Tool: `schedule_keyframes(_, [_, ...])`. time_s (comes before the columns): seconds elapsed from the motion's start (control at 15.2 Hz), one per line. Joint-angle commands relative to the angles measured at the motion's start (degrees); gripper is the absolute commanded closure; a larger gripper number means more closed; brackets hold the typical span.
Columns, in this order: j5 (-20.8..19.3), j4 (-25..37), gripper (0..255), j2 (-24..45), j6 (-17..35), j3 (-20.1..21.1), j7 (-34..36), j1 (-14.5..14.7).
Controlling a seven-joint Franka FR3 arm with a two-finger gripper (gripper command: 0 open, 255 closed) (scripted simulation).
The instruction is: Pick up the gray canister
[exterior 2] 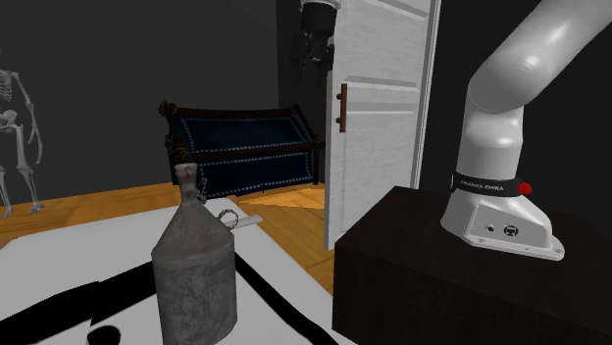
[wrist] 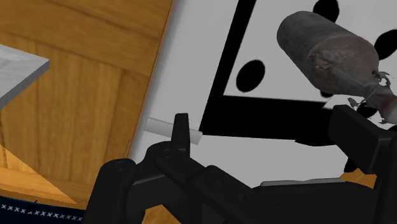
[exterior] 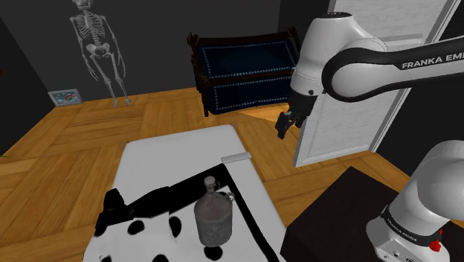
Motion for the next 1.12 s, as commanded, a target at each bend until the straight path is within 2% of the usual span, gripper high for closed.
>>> schedule_keyframes(0.0, [0.69,0.01,0,2.87,3.56,2.37,2.6,0.25])
schedule_keyframes(0.33, [0.64,1.11,0,10.97,12.08,8.54,9.48,0.01])
schedule_keyframes(0.59, [-2.15,3.5,0,18.76,18.43,13.85,16.3,-1.33])
schedule_keyframes(0.86, [-9.05,7.24,0,27.83,23.77,19.22,25.44,-3.52])
schedule_keyframes(1.06, [-17.82,11.08,0,35.66,26.47,21.94,34.44,-4.3])
